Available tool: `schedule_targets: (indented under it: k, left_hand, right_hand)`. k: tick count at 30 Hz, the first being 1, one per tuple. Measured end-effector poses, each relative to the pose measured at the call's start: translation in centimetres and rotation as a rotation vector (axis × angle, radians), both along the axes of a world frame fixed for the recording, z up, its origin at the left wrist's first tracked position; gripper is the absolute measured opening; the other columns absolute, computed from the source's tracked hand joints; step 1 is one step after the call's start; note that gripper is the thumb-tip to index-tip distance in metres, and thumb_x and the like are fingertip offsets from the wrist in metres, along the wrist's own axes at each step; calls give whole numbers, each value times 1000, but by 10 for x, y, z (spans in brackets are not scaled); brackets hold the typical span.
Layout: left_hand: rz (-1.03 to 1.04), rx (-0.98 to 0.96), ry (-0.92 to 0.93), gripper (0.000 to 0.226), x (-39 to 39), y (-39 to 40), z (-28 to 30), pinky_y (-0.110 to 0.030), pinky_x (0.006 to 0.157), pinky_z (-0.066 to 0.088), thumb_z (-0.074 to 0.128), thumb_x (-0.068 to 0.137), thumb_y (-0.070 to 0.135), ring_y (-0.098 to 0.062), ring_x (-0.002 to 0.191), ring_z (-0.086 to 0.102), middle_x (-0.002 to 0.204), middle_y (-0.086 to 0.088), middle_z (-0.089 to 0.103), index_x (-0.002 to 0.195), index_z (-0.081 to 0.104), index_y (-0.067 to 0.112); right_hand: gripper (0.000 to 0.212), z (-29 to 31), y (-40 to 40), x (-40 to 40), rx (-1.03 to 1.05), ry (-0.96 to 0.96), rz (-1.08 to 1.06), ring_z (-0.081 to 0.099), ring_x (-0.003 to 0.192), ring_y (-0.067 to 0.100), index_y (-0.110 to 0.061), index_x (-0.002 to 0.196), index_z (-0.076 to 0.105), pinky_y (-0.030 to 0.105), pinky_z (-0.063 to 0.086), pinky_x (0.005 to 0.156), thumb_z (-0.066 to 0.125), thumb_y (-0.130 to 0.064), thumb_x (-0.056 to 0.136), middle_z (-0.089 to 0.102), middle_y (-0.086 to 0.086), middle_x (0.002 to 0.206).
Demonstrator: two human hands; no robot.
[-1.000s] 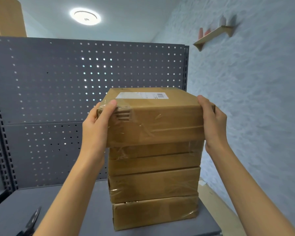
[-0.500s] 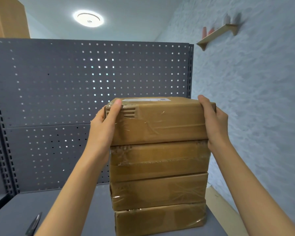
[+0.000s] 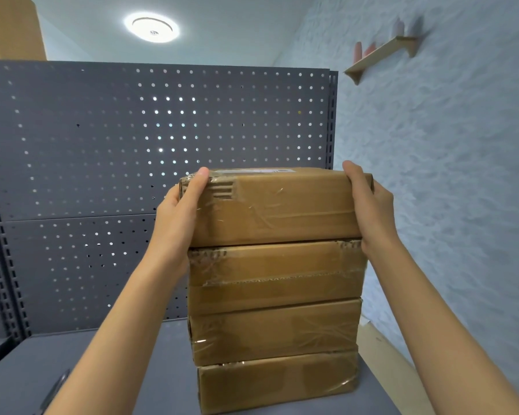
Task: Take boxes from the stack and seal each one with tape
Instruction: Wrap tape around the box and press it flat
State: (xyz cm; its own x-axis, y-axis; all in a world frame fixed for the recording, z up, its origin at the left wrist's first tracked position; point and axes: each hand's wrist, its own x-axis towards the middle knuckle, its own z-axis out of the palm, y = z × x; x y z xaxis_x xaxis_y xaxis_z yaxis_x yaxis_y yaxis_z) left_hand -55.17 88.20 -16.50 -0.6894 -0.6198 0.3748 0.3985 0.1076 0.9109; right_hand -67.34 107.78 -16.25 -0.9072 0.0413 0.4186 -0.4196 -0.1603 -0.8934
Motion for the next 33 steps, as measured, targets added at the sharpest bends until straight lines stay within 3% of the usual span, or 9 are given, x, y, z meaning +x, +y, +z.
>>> schedule_targets:
  k: [4,7,9,11,13,17,20,27,33]
  left_hand:
    - [-23,-41,-51,57,5,-6,1,-39,97,46,59,78,67,-12,108,62,117,11,66,122,59,31]
    - [-5,-130,-110,60,8,-7,5,-33,92,46,55,80,68,-13,111,58,120,10,61,124,55,27]
    - [103,-253,-136,59,11,-9,7,-27,88,42,50,86,63,-13,119,52,127,11,54,131,47,25]
    - [244,-432,-146,69,17,-13,8,-34,101,38,50,86,66,-15,131,42,142,6,45,142,38,28]
    - [397,-634,-154,67,26,-16,14,-42,105,37,50,86,66,-19,128,45,142,1,46,141,41,29]
    - [788,-1069,-187,49,41,-18,31,-40,84,39,51,92,52,-27,113,55,123,-5,61,127,55,18]
    - [913,-1215,-177,40,54,-29,38,-38,75,39,53,93,43,-32,102,59,113,-8,65,117,62,12]
    - [1047,-1314,-244,32,99,-68,29,-36,68,38,56,92,36,-35,91,61,100,-11,69,107,65,8]
    - [1145,-1329,-345,32,160,-111,22,-34,65,35,56,92,35,-36,91,62,101,-11,69,107,66,9]
  right_hand:
    - [34,3,3,0,41,-17,27,56,90,7,-25,87,61,27,42,69,55,-58,85,60,-9,95]
    - [38,4,4,1,84,-10,22,56,96,10,-23,96,61,28,42,73,54,-60,85,60,-8,101]
    - [45,6,5,1,164,42,-77,54,104,13,-22,112,59,28,40,79,52,-59,87,58,-6,115]
    - [50,10,8,3,216,136,-199,51,110,12,-20,125,55,28,38,85,52,-55,89,55,-3,125]
    - [45,17,11,7,275,267,-289,53,109,13,-19,123,56,27,38,84,55,-50,90,57,-2,124]
    - [35,29,5,22,558,595,-496,54,107,18,-20,116,60,27,35,77,56,-43,90,58,-1,118]
    - [33,35,-9,35,703,778,-556,55,101,23,-17,112,63,29,36,78,55,-40,91,61,2,111]
    - [34,37,-59,66,789,920,-467,54,99,24,-15,114,61,29,33,77,53,-40,93,59,6,110]
    - [31,31,-123,106,756,1020,-437,55,82,29,-7,100,64,37,40,71,56,-35,89,61,11,93]
